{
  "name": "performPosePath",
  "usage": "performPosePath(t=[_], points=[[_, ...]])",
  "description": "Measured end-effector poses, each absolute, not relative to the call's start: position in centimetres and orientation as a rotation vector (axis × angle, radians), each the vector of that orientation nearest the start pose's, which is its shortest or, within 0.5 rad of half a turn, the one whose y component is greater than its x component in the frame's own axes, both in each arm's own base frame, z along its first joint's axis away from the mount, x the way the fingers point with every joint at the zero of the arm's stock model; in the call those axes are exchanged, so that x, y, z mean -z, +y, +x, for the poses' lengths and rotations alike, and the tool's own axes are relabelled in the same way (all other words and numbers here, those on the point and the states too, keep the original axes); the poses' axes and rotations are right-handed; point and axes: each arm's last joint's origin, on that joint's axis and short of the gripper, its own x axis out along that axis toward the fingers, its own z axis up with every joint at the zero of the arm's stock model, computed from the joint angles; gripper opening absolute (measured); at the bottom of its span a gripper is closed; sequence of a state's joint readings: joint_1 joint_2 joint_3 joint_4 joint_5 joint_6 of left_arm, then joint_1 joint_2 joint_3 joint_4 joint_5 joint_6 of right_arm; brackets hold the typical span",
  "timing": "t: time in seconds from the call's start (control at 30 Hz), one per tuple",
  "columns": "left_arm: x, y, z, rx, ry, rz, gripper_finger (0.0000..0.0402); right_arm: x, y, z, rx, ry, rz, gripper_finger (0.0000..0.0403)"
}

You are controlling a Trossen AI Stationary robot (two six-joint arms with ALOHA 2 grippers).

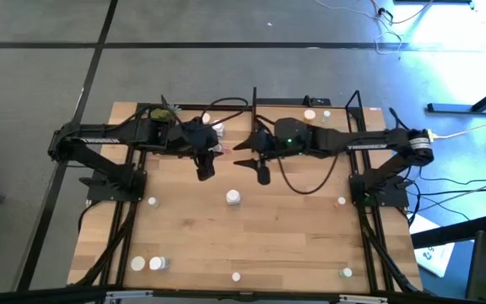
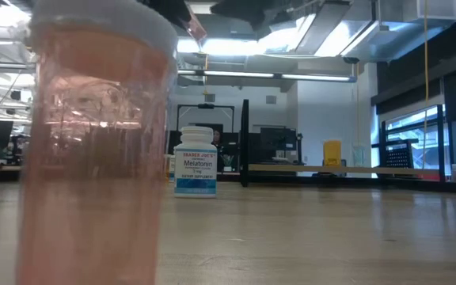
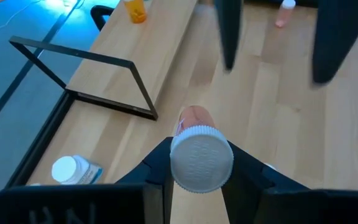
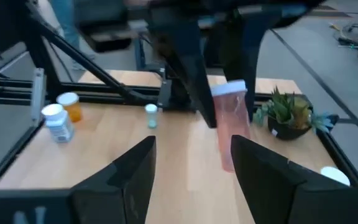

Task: Pick and place medicine bottles onto shelf by color
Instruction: Put the top left pink pill bottle on the shelf

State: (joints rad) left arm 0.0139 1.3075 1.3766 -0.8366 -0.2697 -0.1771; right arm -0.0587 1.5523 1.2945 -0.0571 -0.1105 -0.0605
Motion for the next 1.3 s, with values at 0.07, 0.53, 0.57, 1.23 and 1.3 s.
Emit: performPosePath(t=[0.07, 0.53, 0.57, 1.23, 1.3], points=[[-36.9, 1.1, 26.0, -0.336, 0.737, -0.072, 0.0086, -32.7, -1.9, 36.3, -0.026, 0.325, -0.039, 0.0211], [-36.8, 1.1, 26.0, -0.344, 0.739, -0.096, 0.0086, -31.6, -2.3, 37.4, 0.028, 0.329, -0.084, 0.0211], [-36.8, 1.1, 26.0, -0.345, 0.739, -0.097, 0.0086, -31.9, -2.3, 37.1, 0.03, 0.324, -0.071, 0.0211], [-31.1, 3.1, 31.2, -0.27, 0.95, -0.115, 0.0086, -37.6, -1.7, 28.6, 0.043, 0.41, 0.016, 0.0211], [-29.8, 3.2, 32.1, -0.269, 0.988, -0.11, 0.0086, -37.8, -1.7, 28.0, 0.047, 0.422, 0.037, 0.0211]])
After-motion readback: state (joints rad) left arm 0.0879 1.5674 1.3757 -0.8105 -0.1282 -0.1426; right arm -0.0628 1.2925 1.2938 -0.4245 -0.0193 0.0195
